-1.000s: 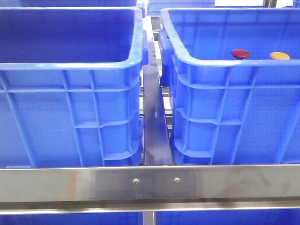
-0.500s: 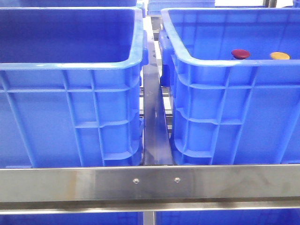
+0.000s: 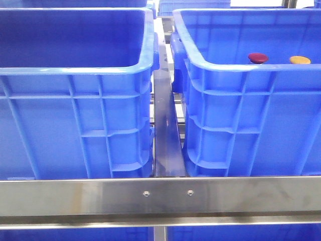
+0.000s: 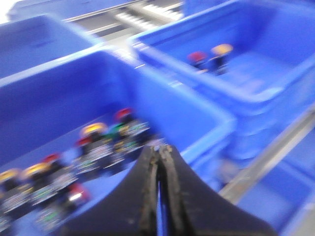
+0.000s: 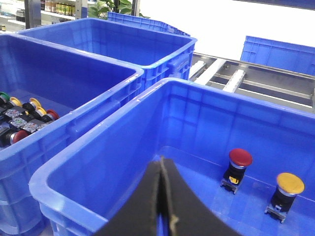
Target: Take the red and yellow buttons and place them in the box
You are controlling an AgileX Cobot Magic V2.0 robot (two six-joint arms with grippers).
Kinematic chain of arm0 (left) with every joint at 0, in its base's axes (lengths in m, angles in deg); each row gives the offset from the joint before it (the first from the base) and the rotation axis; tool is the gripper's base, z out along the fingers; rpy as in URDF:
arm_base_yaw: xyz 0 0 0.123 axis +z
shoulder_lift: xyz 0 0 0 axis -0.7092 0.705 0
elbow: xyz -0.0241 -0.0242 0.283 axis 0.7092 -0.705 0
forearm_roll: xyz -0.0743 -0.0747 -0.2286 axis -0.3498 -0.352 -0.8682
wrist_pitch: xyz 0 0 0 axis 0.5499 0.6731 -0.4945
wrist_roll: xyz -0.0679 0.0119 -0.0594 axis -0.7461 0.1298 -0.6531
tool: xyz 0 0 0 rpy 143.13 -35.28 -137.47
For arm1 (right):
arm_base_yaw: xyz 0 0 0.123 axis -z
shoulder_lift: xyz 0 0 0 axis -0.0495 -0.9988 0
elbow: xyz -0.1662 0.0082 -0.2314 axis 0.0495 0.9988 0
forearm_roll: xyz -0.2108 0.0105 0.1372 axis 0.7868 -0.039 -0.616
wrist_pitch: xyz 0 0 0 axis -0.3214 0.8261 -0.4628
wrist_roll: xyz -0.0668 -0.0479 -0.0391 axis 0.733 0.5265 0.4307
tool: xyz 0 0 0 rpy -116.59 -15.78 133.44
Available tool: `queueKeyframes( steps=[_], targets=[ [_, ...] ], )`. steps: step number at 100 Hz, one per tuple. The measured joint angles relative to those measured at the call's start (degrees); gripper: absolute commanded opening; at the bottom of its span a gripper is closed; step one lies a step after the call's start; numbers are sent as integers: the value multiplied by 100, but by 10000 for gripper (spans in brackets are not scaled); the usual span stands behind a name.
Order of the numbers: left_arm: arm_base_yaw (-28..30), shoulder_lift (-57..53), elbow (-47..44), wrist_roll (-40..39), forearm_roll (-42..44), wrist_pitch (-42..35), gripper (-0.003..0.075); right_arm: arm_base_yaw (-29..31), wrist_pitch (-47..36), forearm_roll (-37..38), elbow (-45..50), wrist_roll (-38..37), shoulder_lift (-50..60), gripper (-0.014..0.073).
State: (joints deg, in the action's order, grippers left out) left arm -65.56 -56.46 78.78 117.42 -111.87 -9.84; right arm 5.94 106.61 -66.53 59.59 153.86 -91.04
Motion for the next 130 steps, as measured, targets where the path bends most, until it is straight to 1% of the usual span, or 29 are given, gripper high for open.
queueKeyframes(
  steps=[6, 28, 39, 53, 62, 74, 78, 85, 130],
  targets=[
    [179, -11, -123, -301, 263, -237, -20, 0, 0, 0, 0, 0, 0, -69],
    [1059, -341, -939, -1924, 1202, -1090, -20, 0, 0, 0, 0, 0, 0, -69],
    [1399, -640, -1373, -2443, 1576, -1382, -20, 0, 0, 0, 0, 0, 0, -69],
    [1720, -1099, -1988, -2890, 1995, -1791, -20, 0, 0, 0, 0, 0, 0, -69],
    [1900, -1394, -2412, -3084, 2224, -2041, -20, 0, 0, 0, 0, 0, 0, -69],
    [2037, -1708, -2930, -3198, 2316, -2401, -20, 0, 0, 0, 0, 0, 0, -69],
    [2052, -1817, -2941, -3210, 2330, -2368, -20, 0, 0, 0, 0, 0, 0, -69],
    [2061, -1925, -2941, -3208, 2338, -2591, -20, 0, 0, 2, 0, 0, 0, -69],
    [2074, -1923, -2941, -3221, 2466, -2540, -20, 11, 0, 12, 40, 0, 0, -69]
  ],
)
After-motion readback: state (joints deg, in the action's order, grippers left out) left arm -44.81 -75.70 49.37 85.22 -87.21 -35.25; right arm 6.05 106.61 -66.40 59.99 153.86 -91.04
